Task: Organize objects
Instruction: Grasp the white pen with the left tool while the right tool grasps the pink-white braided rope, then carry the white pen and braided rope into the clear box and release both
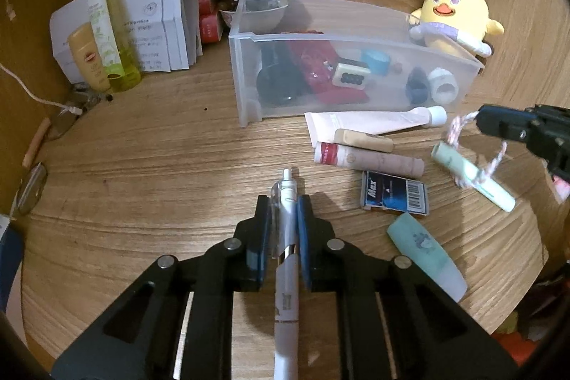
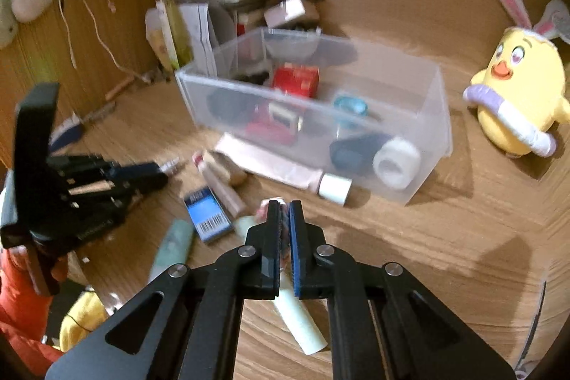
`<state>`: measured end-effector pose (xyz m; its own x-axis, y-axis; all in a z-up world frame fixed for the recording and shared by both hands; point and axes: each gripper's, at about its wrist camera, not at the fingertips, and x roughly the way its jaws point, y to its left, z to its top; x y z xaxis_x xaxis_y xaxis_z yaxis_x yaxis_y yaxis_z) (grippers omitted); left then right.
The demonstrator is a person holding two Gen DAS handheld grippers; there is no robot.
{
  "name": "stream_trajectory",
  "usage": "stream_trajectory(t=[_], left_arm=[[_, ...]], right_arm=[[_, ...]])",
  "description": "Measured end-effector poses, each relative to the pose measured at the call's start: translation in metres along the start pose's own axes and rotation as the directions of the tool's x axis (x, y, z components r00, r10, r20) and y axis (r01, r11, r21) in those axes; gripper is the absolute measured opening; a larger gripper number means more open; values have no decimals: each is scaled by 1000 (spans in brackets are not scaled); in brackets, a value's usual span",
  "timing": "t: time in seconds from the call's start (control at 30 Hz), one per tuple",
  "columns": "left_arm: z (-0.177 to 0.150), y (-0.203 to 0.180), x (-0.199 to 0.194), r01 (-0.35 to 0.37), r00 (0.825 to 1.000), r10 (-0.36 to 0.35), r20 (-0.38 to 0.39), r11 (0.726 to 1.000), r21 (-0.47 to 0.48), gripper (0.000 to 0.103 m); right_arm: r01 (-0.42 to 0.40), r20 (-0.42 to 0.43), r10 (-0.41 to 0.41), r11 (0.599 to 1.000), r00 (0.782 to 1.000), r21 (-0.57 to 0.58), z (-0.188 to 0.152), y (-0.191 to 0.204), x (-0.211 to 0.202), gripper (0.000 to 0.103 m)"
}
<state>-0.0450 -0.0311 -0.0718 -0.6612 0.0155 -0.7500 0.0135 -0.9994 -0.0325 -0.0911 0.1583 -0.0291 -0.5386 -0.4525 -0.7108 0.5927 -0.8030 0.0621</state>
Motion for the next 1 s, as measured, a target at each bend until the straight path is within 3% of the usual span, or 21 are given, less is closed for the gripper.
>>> stream_trajectory(t=[0.3,1.0], left_arm=[[10,6,-15,3,998,0,57,999,-41,14],[67,1,-37,76,979,-65,194,996,-54,14]], right_arm=[[-17,80,15,999,997,33,18,-4,-12,4],[-59,148,53,997,988,40,55,-7,-3,4]])
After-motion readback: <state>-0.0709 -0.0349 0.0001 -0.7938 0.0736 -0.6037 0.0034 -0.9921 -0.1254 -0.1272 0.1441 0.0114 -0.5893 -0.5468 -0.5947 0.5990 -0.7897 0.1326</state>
